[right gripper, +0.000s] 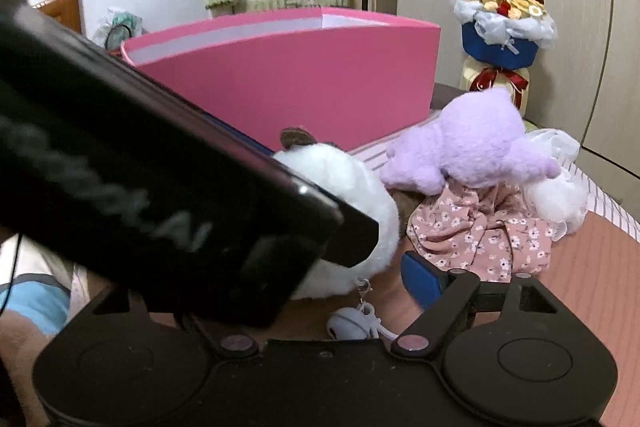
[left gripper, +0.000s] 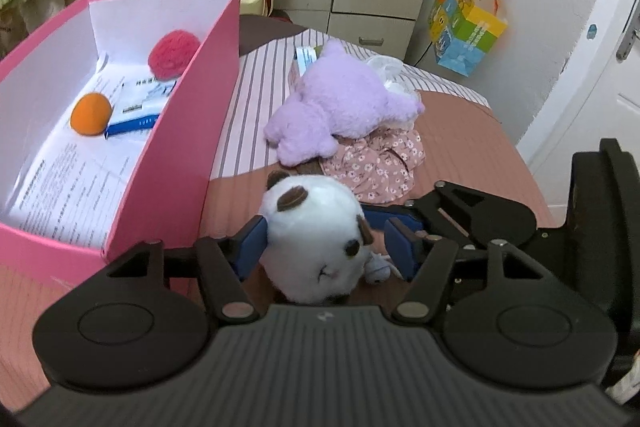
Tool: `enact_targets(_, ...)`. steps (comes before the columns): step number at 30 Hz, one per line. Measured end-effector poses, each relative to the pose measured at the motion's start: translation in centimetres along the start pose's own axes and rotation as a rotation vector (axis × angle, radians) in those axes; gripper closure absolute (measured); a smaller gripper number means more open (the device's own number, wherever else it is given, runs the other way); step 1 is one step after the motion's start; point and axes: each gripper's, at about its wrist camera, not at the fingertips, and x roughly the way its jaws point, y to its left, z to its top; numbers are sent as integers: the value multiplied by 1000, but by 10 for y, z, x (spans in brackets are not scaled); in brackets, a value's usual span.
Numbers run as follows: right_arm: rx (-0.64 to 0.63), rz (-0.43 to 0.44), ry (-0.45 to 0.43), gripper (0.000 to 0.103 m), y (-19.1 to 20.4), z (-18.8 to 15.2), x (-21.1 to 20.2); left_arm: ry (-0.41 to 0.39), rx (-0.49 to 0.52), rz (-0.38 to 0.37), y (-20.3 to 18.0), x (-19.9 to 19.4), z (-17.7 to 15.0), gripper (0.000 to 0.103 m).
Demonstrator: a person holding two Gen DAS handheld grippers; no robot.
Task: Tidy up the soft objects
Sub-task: 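Close the left gripper on the white plush cat's head, then lift the plush cat with the left gripper and carry it over the pink box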
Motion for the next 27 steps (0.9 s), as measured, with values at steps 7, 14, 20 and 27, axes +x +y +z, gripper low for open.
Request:
enact_targets(7, 43, -32, -31, 33, 8, -6, -14, 4, 10, -23, 1, -8, -8, 49)
enact_targets(14, 127, -54, -47, 33, 22, -17, -40, -4, 62, -69, -4, -29, -19, 49)
enact_targets(20, 141, -83, -48, 33, 42, -19, -57, -20, 115, -90, -8, -55, -32, 50)
enact_targets(27, 122, -128, -53, 33, 76, -10, -74, -38, 194, -86, -3, -90, -46, 50)
